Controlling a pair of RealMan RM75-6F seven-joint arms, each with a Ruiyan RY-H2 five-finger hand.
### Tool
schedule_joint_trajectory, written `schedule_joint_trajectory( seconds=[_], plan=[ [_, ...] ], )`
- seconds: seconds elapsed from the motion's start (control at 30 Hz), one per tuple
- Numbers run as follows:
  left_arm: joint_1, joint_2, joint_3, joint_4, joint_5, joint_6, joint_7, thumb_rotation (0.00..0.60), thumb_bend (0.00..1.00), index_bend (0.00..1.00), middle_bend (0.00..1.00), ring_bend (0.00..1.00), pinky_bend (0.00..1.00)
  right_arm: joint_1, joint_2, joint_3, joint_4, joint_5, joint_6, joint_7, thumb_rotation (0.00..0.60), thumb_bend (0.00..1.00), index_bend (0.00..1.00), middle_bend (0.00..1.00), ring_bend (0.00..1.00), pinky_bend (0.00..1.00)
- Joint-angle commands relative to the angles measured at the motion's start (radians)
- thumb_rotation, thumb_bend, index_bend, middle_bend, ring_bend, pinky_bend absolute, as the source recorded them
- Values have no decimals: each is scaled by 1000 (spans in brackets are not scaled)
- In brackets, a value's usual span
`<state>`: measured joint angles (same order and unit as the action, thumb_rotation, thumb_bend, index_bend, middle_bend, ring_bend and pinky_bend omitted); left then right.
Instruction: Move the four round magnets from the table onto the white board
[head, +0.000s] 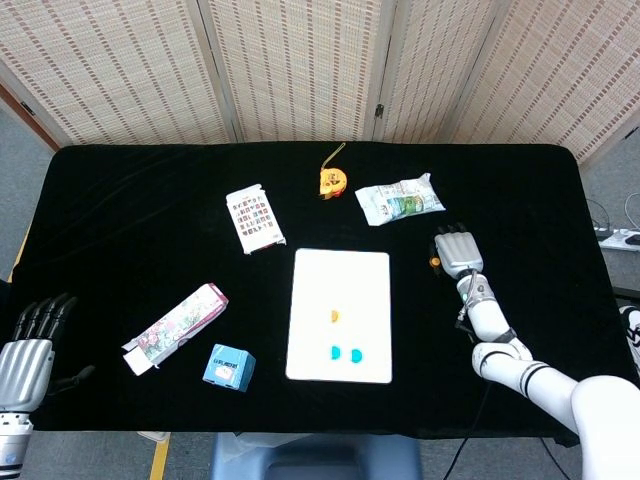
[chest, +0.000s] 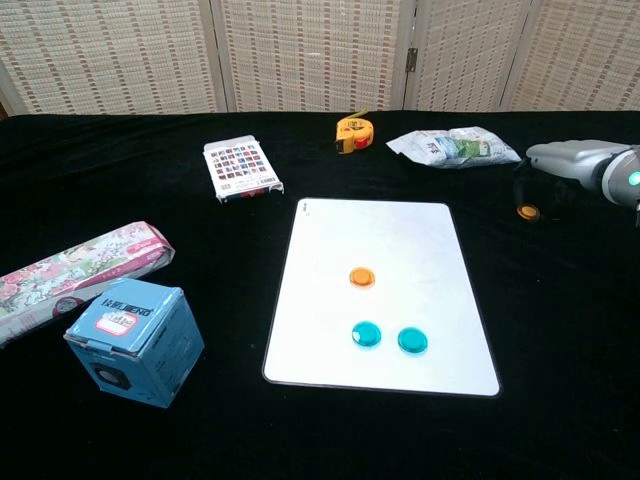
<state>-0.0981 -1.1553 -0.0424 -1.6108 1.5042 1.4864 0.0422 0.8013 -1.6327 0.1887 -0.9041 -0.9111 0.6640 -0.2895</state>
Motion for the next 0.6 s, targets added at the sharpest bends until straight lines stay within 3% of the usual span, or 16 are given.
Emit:
schedule_joint_trajectory(
  seconds=[0.03, 0.33, 0.6],
  plan=[
    [-2, 0, -1, -2, 0, -1, 1, 600, 153, 9, 76, 59, 0, -13, 54, 2, -95, -34, 29, 14, 600, 377, 556, 233, 156, 88],
    [-7, -1, -4, -12, 5, 0, 14, 600, 153, 9, 76, 59, 0, -18, 208, -14, -452, -131, 64, 8, 600, 376, 556, 233, 156, 88],
    [-1, 4, 0, -15, 6, 7, 12, 600, 153, 9, 76, 58, 0, 24, 205, -42, -584, -166, 51, -43, 600, 377, 556, 232, 156, 88]
  ],
)
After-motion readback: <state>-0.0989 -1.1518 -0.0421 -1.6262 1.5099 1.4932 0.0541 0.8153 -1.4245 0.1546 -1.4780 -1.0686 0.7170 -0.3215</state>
